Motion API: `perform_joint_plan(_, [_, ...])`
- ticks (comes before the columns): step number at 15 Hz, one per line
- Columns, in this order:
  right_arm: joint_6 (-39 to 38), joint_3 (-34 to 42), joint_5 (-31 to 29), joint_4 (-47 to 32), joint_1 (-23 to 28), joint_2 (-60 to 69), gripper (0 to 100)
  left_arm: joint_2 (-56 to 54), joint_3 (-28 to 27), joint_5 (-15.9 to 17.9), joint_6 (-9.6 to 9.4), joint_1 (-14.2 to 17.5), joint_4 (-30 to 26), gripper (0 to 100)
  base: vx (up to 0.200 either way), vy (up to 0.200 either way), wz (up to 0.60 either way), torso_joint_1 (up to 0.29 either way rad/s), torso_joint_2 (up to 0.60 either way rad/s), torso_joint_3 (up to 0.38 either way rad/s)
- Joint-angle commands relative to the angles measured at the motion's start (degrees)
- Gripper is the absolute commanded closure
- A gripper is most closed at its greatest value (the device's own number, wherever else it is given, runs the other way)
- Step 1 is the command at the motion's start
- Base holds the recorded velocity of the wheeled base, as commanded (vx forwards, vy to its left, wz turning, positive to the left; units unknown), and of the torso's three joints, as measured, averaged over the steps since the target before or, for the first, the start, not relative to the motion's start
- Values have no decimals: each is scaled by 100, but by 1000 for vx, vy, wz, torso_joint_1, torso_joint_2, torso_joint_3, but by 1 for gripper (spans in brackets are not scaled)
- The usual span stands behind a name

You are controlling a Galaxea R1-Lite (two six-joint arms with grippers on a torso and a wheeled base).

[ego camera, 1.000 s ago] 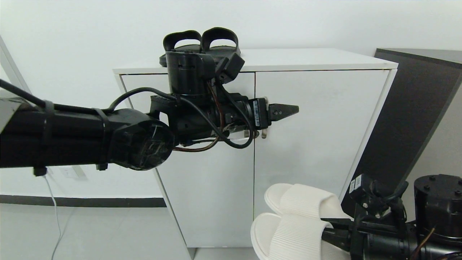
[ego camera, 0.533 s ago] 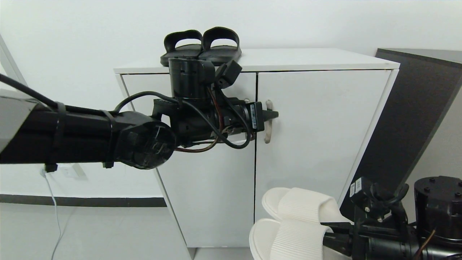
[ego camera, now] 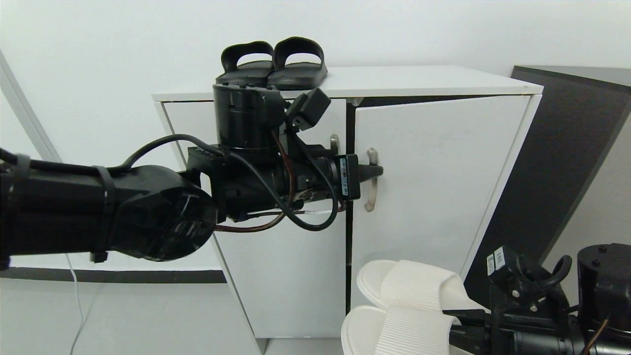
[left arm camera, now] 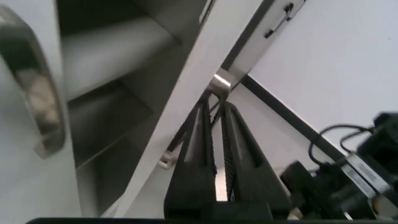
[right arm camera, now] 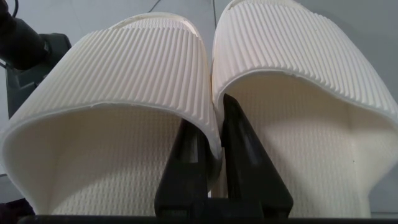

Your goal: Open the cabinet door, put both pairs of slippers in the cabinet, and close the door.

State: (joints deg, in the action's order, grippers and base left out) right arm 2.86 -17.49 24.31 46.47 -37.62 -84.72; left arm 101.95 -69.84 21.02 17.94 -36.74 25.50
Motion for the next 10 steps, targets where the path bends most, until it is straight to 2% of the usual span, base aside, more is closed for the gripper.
perform_joint_plan(1, [4,0,-5,2,0,0,100,-413,339,-10,7,36,139,100,0,0,0,0,0,0])
perform_joint_plan(3, [4,0,-5,2,0,-9,100,-650,612,17,25,159,209,100,0,0,0,0,0,0])
perform_joint_plan(5, [12,0,-5,2,-8,-9,100,-712,709,201,25,378,209,100,0,0,0,0,0,0])
perform_joint_plan(10, [21,0,-5,2,-8,-9,100,-378,419,254,42,528,209,100,0,0,0,0,0,0])
